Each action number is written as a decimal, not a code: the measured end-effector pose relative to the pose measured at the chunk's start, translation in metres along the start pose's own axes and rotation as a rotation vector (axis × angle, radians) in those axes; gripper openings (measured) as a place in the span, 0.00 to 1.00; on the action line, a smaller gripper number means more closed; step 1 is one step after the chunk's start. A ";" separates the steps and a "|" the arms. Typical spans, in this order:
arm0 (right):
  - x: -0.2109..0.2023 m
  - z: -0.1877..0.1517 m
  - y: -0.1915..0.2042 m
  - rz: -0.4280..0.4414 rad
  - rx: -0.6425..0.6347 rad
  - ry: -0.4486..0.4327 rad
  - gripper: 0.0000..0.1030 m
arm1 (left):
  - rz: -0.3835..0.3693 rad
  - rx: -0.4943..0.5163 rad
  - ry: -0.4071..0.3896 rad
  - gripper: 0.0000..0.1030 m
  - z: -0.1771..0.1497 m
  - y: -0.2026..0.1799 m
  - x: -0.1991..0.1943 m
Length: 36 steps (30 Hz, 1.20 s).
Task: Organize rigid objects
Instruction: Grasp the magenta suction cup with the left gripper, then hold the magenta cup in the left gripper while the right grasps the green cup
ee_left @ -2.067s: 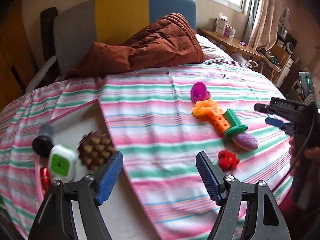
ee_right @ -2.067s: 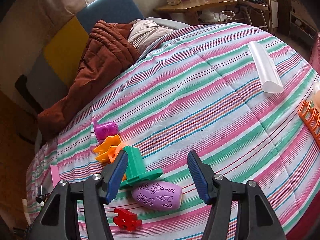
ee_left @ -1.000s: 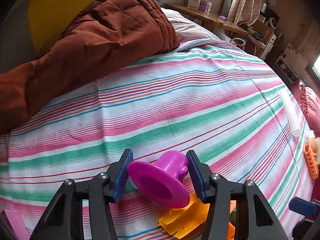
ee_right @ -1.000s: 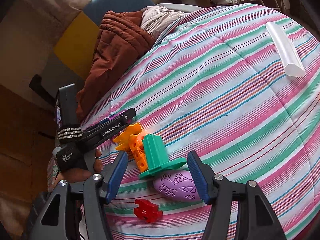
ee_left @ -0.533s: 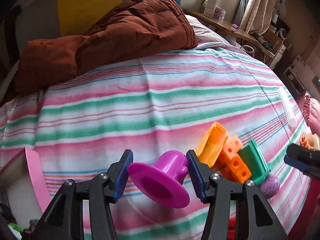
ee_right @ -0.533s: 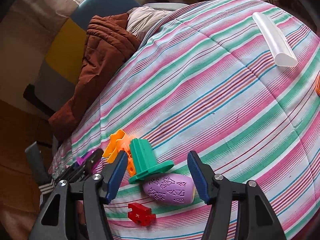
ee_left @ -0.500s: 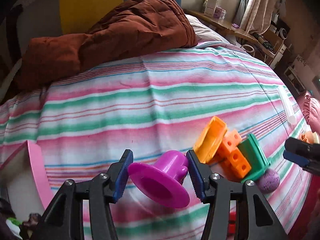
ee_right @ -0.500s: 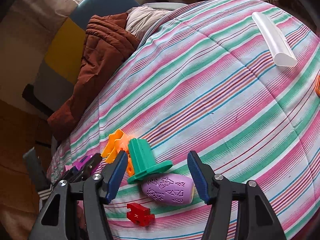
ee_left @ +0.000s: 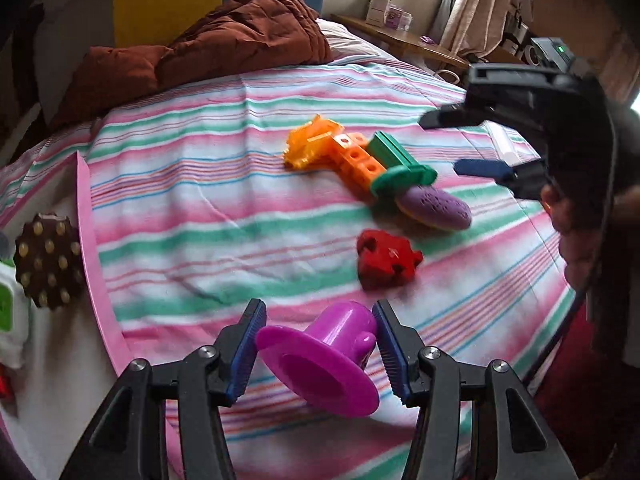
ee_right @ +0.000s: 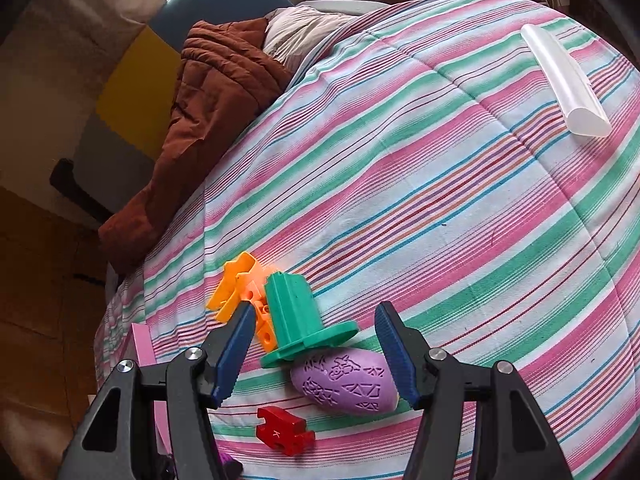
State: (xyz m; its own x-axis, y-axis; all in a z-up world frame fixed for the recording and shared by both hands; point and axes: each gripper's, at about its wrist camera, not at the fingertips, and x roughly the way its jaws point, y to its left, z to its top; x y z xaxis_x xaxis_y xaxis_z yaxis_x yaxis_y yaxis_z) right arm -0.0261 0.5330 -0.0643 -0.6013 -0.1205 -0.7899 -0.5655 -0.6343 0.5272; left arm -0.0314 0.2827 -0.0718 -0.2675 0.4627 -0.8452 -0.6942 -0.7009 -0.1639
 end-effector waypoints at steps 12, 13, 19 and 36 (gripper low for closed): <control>0.022 0.007 0.036 -0.037 -0.176 -0.025 0.38 | -0.005 0.028 -0.029 0.54 -0.038 -0.011 -0.006; 0.032 0.007 0.038 -0.075 -0.196 0.003 0.33 | -0.003 0.033 -0.032 0.54 -0.037 -0.011 -0.005; 0.072 -0.017 0.061 -0.241 -0.425 0.148 0.30 | 0.003 0.040 -0.049 0.54 -0.039 -0.011 -0.004; 0.074 -0.031 0.057 -0.276 -0.546 0.124 0.30 | 0.013 0.044 -0.069 0.54 -0.034 -0.013 0.001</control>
State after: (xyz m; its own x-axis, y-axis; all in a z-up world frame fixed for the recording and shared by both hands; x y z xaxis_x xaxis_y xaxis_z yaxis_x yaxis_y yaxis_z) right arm -0.0853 0.4644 -0.1019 -0.3856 0.0368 -0.9219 -0.3006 -0.9497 0.0878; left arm 0.0002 0.2742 -0.0881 -0.3207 0.4910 -0.8099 -0.7185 -0.6833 -0.1298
